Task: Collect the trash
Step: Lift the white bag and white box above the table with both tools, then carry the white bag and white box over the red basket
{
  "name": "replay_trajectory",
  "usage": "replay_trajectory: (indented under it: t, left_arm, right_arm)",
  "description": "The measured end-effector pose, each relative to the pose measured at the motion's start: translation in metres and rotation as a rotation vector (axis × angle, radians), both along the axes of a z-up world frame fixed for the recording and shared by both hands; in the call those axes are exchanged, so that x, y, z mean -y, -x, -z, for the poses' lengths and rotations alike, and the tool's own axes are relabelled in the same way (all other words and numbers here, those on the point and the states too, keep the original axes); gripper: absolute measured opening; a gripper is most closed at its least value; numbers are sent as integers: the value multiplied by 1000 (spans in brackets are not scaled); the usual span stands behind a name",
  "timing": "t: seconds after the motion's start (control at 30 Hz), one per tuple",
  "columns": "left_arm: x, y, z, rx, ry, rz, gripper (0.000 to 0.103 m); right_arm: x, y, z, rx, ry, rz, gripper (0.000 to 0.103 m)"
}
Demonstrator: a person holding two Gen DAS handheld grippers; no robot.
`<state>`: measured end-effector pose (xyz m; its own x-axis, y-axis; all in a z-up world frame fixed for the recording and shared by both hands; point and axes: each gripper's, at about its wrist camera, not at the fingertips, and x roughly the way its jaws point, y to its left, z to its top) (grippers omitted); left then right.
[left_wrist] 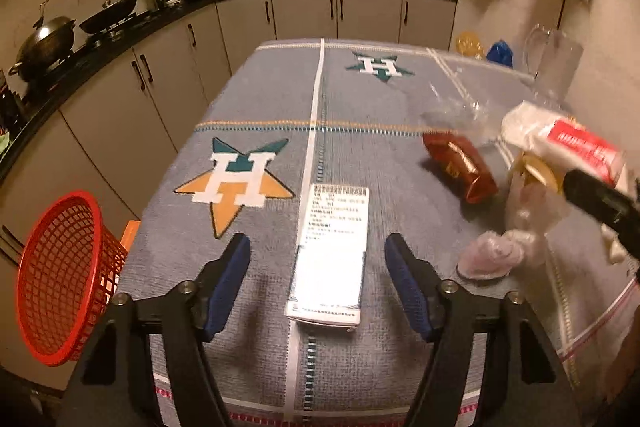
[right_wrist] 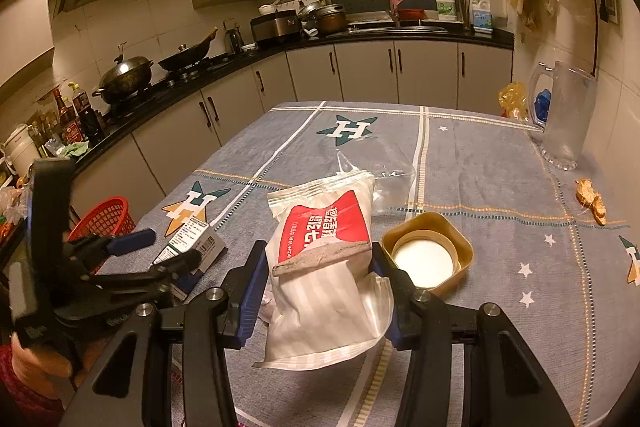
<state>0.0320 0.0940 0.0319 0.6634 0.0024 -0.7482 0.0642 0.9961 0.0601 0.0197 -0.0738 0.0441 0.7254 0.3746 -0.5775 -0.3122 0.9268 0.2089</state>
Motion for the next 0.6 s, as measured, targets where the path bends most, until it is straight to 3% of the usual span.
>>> replay_trajectory:
  t: [0.1,0.13,0.37,0.6]
  left_arm:
    - [-1,-5,6,-28,15,3,36]
    - [-2,-6,7,-34,19,1,33]
    - [-6,-4,9,-32,41,-10,33]
    - [-20,11,-11,20,72,-36,33]
  right_arm:
    - [0,1,-1,3,-2,-4,53]
    - [-1,2,-1,3,-2,-6,53]
    - [-3,3,0,5,-2,-21,53]
    - [-13,10,-7,41,3,-55,53]
